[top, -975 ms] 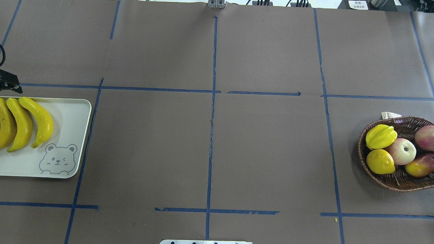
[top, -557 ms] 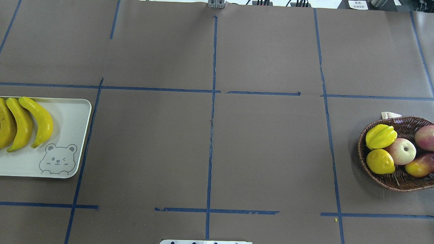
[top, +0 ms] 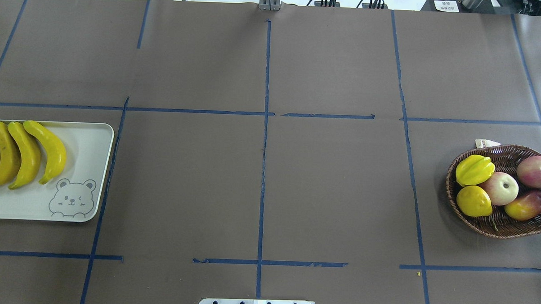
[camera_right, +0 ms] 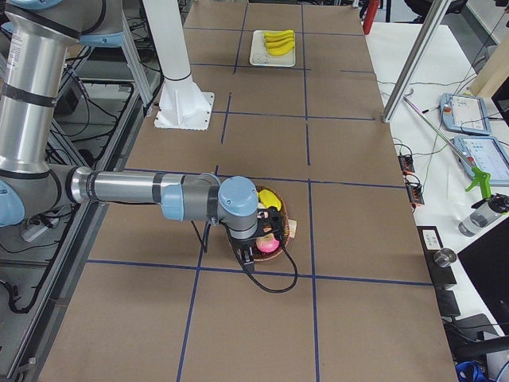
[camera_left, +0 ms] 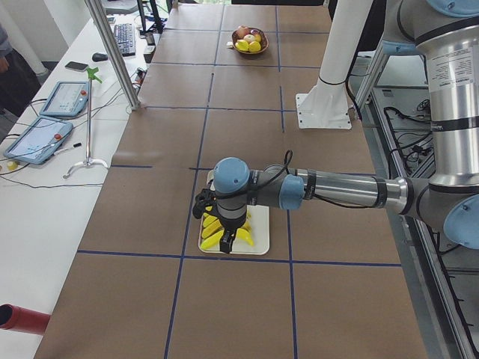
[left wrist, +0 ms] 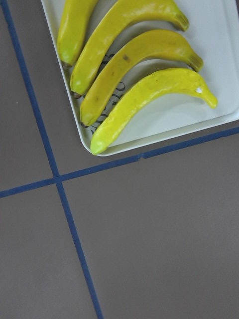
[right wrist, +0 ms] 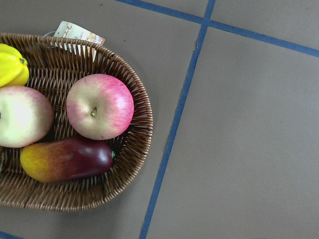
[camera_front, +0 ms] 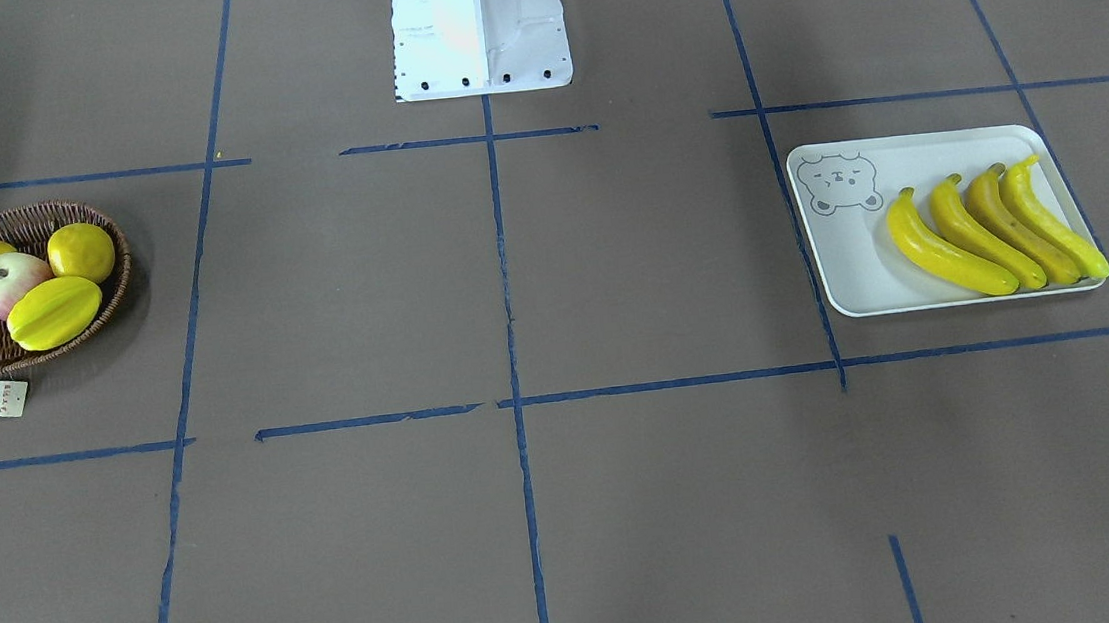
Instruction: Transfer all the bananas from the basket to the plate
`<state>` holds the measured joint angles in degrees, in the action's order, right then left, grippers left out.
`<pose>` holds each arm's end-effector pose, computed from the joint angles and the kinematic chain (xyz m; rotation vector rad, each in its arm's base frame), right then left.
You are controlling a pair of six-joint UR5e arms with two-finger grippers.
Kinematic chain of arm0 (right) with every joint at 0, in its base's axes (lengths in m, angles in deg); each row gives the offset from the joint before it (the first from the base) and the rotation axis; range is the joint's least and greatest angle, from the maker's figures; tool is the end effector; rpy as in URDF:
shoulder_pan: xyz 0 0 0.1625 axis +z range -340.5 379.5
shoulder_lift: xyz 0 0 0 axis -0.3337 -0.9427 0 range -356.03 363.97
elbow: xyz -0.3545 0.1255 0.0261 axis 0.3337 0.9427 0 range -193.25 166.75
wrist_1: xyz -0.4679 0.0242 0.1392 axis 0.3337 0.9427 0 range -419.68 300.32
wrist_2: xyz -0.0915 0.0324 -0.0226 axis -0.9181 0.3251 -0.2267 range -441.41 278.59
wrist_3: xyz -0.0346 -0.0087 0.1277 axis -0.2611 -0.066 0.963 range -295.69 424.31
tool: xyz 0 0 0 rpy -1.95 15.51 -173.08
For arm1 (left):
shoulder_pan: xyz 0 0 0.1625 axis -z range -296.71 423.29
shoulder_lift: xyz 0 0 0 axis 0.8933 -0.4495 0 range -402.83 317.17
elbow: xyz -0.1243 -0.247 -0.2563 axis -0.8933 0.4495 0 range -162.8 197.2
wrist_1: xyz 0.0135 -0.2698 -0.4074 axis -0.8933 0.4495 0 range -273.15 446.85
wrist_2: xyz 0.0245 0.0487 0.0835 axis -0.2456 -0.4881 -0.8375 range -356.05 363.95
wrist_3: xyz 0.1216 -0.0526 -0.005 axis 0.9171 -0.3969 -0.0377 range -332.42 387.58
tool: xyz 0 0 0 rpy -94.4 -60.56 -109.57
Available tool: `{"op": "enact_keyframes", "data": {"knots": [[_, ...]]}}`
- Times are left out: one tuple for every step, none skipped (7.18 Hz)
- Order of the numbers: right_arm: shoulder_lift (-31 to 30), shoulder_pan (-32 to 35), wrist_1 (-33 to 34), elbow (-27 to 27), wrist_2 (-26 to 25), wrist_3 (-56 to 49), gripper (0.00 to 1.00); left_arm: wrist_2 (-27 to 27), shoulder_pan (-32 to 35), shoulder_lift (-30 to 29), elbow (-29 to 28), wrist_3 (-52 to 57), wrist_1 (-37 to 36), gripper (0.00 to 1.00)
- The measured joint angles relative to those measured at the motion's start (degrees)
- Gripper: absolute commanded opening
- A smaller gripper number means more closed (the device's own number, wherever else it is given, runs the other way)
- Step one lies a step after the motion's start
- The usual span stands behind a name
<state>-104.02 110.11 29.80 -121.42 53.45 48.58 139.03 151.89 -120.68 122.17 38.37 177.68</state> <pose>0.0446 -0.4541 0.6123 0.1231 -0.7755 -0.2549 -0.0273 -0.4967 0.5950 0.1248 0.7807 0.2268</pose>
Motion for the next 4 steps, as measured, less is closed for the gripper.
{"op": "enact_keyframes", "data": {"knots": [[-0.14,0.00,0.00,-0.02,-0.04,0.34,1.00,0.72,1.03,0.02,-1.05,0.76,0.11,1.00],[-0.22,0.00,0.00,-0.07,-0.09,0.51,1.00,0.88,1.41,-0.06,-1.70,1.03,0.22,1.00],[-0.31,0.00,0.00,-0.10,-0.15,0.63,1.00,0.77,1.57,-0.11,-2.07,1.10,0.30,1.00],[-0.35,0.00,-0.01,-0.13,-0.26,1.19,1.00,0.33,1.62,0.09,-2.33,1.21,0.32,1.00]]}}
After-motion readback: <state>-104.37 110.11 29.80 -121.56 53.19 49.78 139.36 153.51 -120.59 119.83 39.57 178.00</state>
